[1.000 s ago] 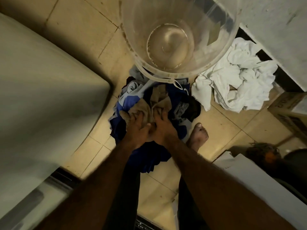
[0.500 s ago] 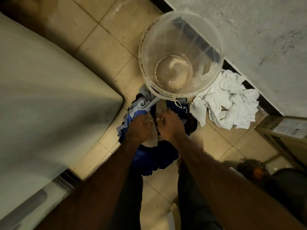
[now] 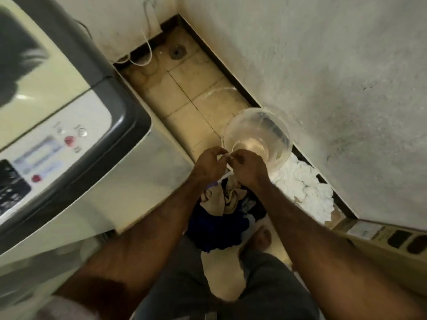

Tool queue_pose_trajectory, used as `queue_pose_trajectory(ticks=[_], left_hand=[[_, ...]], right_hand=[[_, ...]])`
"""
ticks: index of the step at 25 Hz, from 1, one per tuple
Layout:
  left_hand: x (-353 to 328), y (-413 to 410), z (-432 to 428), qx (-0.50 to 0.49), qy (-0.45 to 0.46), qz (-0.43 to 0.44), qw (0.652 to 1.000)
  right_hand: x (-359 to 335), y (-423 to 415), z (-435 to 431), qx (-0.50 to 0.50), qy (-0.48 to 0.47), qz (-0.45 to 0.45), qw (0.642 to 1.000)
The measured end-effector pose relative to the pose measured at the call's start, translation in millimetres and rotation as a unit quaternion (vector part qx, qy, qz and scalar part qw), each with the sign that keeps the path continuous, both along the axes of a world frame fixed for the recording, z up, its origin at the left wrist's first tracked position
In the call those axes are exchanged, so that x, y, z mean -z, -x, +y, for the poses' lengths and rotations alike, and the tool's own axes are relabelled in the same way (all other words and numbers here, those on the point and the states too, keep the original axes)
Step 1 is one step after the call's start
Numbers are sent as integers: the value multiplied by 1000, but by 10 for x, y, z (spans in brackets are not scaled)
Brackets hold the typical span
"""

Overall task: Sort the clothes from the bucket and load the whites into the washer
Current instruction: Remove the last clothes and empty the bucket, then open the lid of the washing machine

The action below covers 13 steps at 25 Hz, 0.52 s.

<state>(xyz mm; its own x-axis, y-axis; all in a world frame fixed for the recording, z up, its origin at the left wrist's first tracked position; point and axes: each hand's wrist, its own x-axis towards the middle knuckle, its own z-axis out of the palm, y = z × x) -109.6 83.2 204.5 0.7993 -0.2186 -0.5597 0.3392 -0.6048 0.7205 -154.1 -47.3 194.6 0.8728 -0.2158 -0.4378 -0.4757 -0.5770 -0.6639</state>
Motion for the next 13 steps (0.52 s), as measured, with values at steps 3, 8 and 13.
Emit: queue_pose_trajectory(ticks=[3, 8, 13], left_hand=[[-822, 151, 155, -1, -2, -76, 997], [-1786, 556, 884, -128, 66, -156, 977], [-2151, 826, 2023, -275, 56, -207, 937]], right_hand=[[-741, 22, 158, -12, 1, -78, 997], [-1631, 34, 764, -100, -64, -144, 983], [-2159, -93, 1719, -268, -76, -172, 945]])
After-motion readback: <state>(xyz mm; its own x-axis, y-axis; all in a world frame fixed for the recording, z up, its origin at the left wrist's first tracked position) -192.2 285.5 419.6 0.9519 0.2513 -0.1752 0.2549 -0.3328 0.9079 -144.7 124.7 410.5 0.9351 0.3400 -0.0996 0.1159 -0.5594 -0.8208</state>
